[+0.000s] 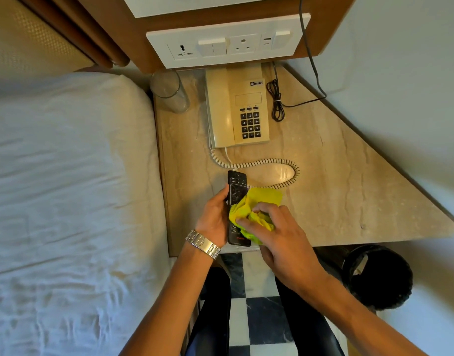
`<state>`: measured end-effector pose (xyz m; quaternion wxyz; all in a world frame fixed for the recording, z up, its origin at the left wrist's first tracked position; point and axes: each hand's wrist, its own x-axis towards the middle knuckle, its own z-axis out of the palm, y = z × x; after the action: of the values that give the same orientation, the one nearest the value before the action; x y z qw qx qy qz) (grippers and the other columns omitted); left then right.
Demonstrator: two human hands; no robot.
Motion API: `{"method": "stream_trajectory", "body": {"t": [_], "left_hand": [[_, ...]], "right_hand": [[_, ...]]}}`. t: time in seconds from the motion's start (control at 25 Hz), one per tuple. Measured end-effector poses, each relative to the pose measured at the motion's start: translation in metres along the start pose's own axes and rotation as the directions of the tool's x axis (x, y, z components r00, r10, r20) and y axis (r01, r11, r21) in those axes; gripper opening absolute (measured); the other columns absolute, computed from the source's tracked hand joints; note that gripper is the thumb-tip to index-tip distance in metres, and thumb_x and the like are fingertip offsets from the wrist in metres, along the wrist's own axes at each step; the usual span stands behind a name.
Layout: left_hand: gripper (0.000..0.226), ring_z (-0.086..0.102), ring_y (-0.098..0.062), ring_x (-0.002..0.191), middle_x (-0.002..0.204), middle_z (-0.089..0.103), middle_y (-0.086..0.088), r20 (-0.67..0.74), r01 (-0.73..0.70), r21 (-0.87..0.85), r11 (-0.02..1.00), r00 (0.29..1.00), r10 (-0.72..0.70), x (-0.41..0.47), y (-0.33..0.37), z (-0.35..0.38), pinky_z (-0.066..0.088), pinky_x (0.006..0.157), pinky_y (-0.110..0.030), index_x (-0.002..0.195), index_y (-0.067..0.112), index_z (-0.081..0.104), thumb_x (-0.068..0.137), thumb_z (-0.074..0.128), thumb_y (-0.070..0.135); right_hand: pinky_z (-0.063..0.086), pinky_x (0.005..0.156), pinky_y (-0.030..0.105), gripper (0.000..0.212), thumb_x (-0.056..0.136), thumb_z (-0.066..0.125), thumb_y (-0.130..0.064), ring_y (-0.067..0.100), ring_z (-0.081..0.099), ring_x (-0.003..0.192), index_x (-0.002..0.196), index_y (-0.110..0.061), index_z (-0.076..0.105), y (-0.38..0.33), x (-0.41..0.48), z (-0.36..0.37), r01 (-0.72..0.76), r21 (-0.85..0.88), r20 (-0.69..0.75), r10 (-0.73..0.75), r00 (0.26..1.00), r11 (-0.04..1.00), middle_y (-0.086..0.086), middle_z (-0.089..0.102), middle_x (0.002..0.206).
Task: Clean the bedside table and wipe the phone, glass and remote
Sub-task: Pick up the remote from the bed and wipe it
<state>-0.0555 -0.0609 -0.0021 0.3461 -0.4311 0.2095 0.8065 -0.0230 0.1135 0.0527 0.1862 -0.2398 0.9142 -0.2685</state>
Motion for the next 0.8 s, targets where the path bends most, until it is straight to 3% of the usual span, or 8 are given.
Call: {"method": "stream_trajectory", "body": {"t": [0.12,0.2,0.32,0.4,0.48,0.56,0.68,0.8], "left_hand": [[0.045,0.061,-0.025,0.091,0.106,0.062,-0.015,-0.072,-0.04,0.003,0.999,0.997,0.04,-0.001,0.006,0.0,0.047,0.087,-0.039,0.136,0.009,0.052,0.107,0.039,0.04],[0.046,0.062,-0.023,0.09,0.103,0.064,-0.014,-0.095,-0.062,-0.004,0.998,0.994,0.061,0.0,0.008,-0.004,0.048,0.083,-0.036,0.143,0.011,0.051,0.106,0.041,0.038],[0.04,0.066,-0.021,0.084,0.098,0.069,-0.011,-0.066,-0.072,0.072,0.995,0.995,0.076,0.0,0.007,0.0,0.054,0.077,-0.035,0.132,0.013,0.06,0.106,0.042,0.038],[0.035,0.063,-0.02,0.087,0.1,0.067,-0.01,-0.054,-0.091,0.093,0.992,0.994,0.096,0.002,0.005,0.009,0.049,0.081,-0.034,0.124,0.014,0.064,0.106,0.044,0.036],[0.033,0.061,-0.019,0.087,0.1,0.066,-0.009,-0.05,-0.12,0.093,0.988,0.991,0.125,0.005,0.001,0.017,0.045,0.083,-0.034,0.12,0.014,0.065,0.106,0.045,0.035],[0.035,0.065,-0.021,0.089,0.101,0.069,-0.01,-0.03,-0.15,0.057,0.987,0.988,0.152,0.007,0.002,0.019,0.048,0.086,-0.035,0.121,0.013,0.064,0.107,0.043,0.036],[0.044,0.073,-0.027,0.095,0.109,0.073,-0.015,-0.011,-0.134,0.029,0.991,0.991,0.134,0.009,0.006,0.014,0.059,0.087,-0.039,0.125,0.009,0.062,0.108,0.039,0.041],[0.042,0.065,-0.027,0.097,0.107,0.065,-0.014,-0.067,-0.096,0.012,0.995,0.993,0.097,0.011,-0.001,0.009,0.052,0.095,-0.043,0.118,0.006,0.062,0.106,0.042,0.042]], "right_hand": [[0.05,0.074,0.033,0.058,0.08,0.066,-0.009,0.024,0.05,0.106,0.133,-0.034,0.06,-0.004,-0.027,-0.007,0.178,-0.027,0.094,-0.175,0.98,0.984,0.005,0.05,0.133],[0.052,0.076,0.032,0.052,0.083,0.057,-0.014,0.023,0.051,0.107,0.131,-0.035,0.06,0.006,-0.028,-0.016,0.221,-0.012,0.075,-0.219,0.973,0.975,0.004,0.049,0.133],[0.05,0.097,0.031,0.057,0.086,0.065,-0.012,0.026,0.045,0.127,0.137,-0.035,0.058,0.029,0.016,-0.024,-0.101,0.132,-0.109,0.116,0.987,0.986,0.004,0.041,0.14],[0.047,0.103,0.033,0.057,0.089,0.068,-0.009,0.028,0.042,0.131,0.139,-0.033,0.059,0.039,0.064,-0.024,-0.25,0.135,-0.122,0.266,0.956,0.959,0.007,0.041,0.143],[0.048,0.103,0.04,0.056,0.09,0.067,-0.006,0.028,0.043,0.129,0.14,-0.032,0.06,0.038,0.09,-0.018,-0.224,0.068,-0.051,0.228,0.972,0.972,0.008,0.042,0.142],[0.05,0.1,0.043,0.056,0.088,0.067,-0.004,0.029,0.044,0.127,0.137,-0.031,0.063,0.03,0.083,-0.013,-0.167,0.111,-0.028,0.171,0.985,0.98,0.008,0.044,0.14],[0.052,0.095,0.037,0.059,0.081,0.071,-0.001,0.026,0.045,0.124,0.131,-0.032,0.066,0.012,0.036,-0.005,-0.124,0.21,-0.072,0.142,0.987,0.97,0.004,0.044,0.136],[0.051,0.091,0.032,0.061,0.079,0.069,0.0,0.023,0.046,0.122,0.13,-0.033,0.065,0.002,-0.008,0.002,-0.104,0.251,-0.075,0.126,0.989,0.962,0.002,0.045,0.135]]}}
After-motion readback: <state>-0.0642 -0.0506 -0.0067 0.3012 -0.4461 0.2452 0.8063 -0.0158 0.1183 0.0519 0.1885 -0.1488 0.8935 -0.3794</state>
